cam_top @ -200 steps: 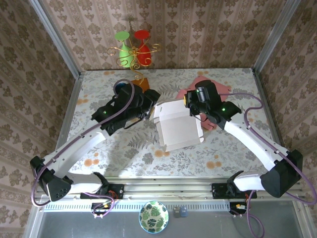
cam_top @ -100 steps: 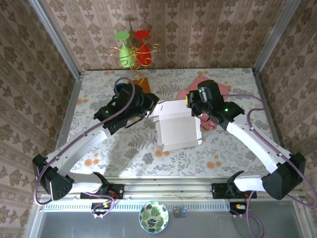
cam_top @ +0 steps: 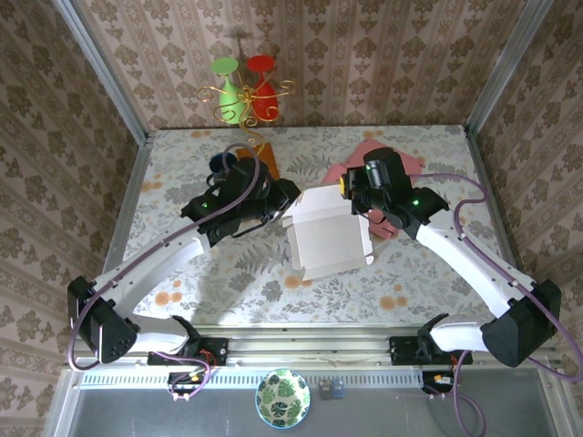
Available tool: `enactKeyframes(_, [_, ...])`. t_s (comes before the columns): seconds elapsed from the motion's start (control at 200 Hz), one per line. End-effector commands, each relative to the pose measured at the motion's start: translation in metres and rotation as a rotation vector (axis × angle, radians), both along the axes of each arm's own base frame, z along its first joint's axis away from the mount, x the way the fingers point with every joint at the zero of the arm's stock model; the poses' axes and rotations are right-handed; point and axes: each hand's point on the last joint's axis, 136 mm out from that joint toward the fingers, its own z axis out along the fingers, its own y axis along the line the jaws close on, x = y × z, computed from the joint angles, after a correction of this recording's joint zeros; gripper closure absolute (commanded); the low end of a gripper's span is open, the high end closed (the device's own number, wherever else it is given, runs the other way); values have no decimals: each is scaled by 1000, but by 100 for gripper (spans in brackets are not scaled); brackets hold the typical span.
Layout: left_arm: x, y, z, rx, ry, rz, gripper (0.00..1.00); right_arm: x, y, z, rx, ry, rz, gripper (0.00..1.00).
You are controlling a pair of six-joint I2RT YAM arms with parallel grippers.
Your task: Fold the paper box
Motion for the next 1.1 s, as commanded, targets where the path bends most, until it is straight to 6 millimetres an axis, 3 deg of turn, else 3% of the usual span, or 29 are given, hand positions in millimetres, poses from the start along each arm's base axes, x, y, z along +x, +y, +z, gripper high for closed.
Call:
enactKeyframes(0.0, [1,-1,6,51,-88,-95,58,-3,2,-9,-4,2,15,100])
enactKeyframes(0.155, [1,37,24,200,-270,-92,43,-1,4,-19,-27,-38,42,100])
enactKeyframes(0.24, [-4,54,31,239,-348,-104,39,-6,9,-26,-47,-34,74,100])
enactKeyframes(0.33, [-11,70,25,270,-376,-118,39,-7,16,-30,-62,-54,92,100])
enactKeyframes(0.495, [-11,118,-3,316,-363,-16,44,-6,32,-47,-62,-68,115,100])
enactKeyframes(0.645, [-13,139,-41,418,-335,-35,51,-8,54,-59,-67,-79,150,100])
enactKeyframes(0.795, [-19,144,-80,462,-315,-101,59,-5,66,-63,-80,-150,183,100])
enactKeyframes(0.82, [-20,145,-86,473,-318,-114,61,-3,68,-77,-103,-130,191,100])
enactKeyframes(1.095, [-36,151,-136,545,-329,-200,76,-6,74,-109,-114,-178,254,100])
